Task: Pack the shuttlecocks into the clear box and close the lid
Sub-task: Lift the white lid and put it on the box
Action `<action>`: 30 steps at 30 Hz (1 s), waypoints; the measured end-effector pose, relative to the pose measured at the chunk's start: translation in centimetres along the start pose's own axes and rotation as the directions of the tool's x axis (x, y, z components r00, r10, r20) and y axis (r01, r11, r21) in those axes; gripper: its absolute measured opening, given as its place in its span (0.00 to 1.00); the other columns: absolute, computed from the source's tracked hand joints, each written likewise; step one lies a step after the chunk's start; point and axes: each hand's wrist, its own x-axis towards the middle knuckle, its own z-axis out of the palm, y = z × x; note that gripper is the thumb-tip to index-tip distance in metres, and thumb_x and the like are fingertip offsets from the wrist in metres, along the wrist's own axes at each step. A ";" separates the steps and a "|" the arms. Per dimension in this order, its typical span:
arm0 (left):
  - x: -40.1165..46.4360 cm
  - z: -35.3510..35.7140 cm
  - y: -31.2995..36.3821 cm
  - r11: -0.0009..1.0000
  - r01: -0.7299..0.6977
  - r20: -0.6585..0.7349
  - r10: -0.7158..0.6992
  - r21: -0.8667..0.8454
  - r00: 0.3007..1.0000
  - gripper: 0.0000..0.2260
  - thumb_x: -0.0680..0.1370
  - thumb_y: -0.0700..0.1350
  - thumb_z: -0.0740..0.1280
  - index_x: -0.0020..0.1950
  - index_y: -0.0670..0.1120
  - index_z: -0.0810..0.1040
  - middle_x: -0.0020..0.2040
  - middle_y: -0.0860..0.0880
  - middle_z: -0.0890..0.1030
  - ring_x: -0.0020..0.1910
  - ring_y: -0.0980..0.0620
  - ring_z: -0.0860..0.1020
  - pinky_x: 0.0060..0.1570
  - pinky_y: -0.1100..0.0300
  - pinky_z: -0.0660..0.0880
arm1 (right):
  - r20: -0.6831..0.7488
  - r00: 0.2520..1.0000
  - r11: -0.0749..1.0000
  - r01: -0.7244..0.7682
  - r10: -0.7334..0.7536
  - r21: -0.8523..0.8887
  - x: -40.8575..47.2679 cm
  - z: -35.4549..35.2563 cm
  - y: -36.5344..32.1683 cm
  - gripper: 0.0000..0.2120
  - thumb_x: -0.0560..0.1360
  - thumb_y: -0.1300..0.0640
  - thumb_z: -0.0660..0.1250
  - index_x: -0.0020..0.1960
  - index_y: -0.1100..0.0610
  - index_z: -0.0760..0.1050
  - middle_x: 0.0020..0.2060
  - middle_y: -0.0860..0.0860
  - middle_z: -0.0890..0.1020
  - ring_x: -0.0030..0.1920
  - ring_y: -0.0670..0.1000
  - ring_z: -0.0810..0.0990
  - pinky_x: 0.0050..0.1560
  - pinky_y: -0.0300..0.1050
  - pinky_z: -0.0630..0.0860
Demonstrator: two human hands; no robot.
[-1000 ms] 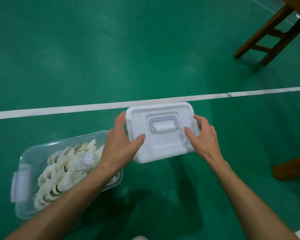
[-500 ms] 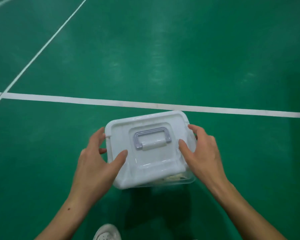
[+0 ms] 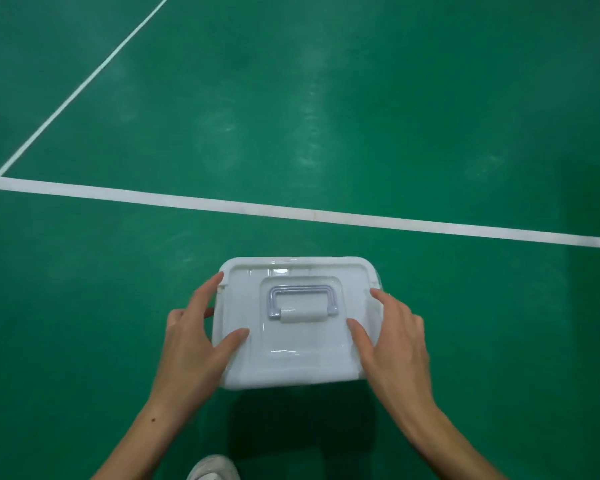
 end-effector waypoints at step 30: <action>2.5 3.1 0.3 0.684 0.644 0.184 -0.623 -0.341 0.760 0.32 0.69 0.42 0.84 0.69 0.39 0.75 0.54 0.42 0.85 0.46 0.43 0.86 0.43 0.52 0.81 | 0.382 0.794 0.778 -0.580 0.473 0.242 5.1 0.7 5.3 0.63 0.57 0.34 0.85 0.80 0.60 0.60 0.72 0.57 0.74 0.71 0.61 0.75 0.71 0.59 0.73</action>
